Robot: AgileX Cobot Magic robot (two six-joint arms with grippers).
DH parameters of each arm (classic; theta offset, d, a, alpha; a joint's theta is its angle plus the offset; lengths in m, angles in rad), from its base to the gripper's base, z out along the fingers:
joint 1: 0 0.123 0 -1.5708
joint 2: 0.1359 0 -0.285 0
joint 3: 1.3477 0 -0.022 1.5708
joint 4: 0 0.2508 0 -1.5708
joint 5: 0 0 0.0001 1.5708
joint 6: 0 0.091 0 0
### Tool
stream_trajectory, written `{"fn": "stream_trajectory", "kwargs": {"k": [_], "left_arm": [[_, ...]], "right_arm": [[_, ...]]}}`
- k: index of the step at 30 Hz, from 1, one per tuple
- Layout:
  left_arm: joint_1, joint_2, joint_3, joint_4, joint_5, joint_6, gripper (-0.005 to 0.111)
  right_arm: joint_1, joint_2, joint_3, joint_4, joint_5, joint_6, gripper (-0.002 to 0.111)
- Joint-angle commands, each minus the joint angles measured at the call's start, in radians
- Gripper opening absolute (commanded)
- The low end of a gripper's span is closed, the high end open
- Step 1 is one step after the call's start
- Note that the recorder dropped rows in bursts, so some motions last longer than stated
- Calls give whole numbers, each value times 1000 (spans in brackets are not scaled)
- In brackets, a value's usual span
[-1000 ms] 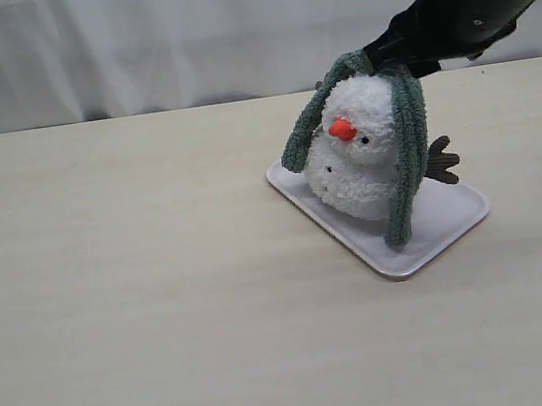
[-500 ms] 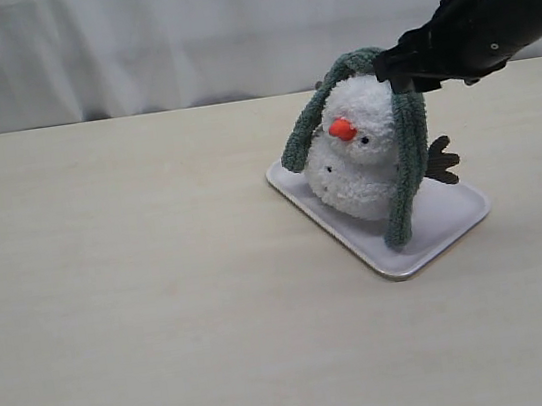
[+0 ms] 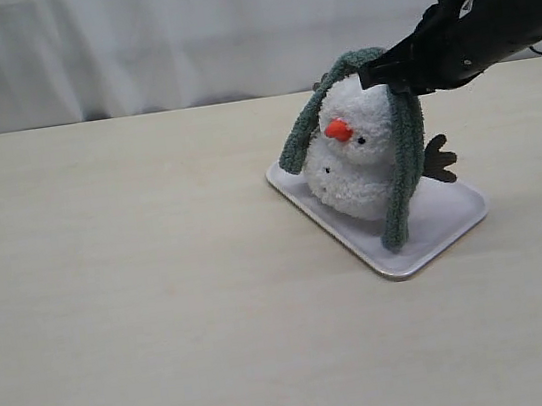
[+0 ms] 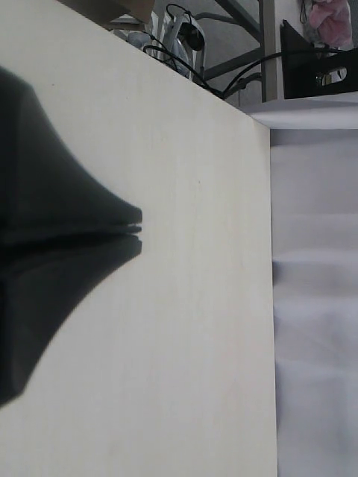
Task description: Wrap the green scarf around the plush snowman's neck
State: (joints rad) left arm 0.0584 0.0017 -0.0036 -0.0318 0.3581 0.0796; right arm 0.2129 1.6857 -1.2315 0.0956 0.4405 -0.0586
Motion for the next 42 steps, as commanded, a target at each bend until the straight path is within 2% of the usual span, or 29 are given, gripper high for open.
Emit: {"fn": "stream_trajectory", "kwargs": {"k": [1, 2, 7, 14, 22, 28, 38, 39, 42], "left_arm": [[-5, -2, 4, -7, -12, -2, 0], [-5, -2, 4, -7, -12, -2, 0], [-5, -2, 4, -7, -12, -2, 0], [-5, -2, 4, -7, -12, -2, 0], [-5, -2, 4, -7, -12, -2, 0], [-5, -2, 4, -7, -12, -2, 0], [-5, -2, 4, -7, -12, -2, 0], [-5, -2, 4, -7, -12, -2, 0], [-5, -2, 4, -7, -12, -2, 0]], "right_arm": [[-6, 4, 5, 1, -42, -8, 9], [-6, 4, 5, -4, -50, -8, 5], [-6, 6, 5, -18, -74, -8, 4], [-6, 49, 5, -217, -38, 111, 4], [-6, 64, 5, -228, -42, 111, 4], [-6, 106, 5, -309, 59, 111, 4], [-6, 114, 0, -314, 57, 111, 4], [-6, 114, -4, -314, 59, 111, 5], [-6, 96, -33, -305, 106, 116, 19]]}}
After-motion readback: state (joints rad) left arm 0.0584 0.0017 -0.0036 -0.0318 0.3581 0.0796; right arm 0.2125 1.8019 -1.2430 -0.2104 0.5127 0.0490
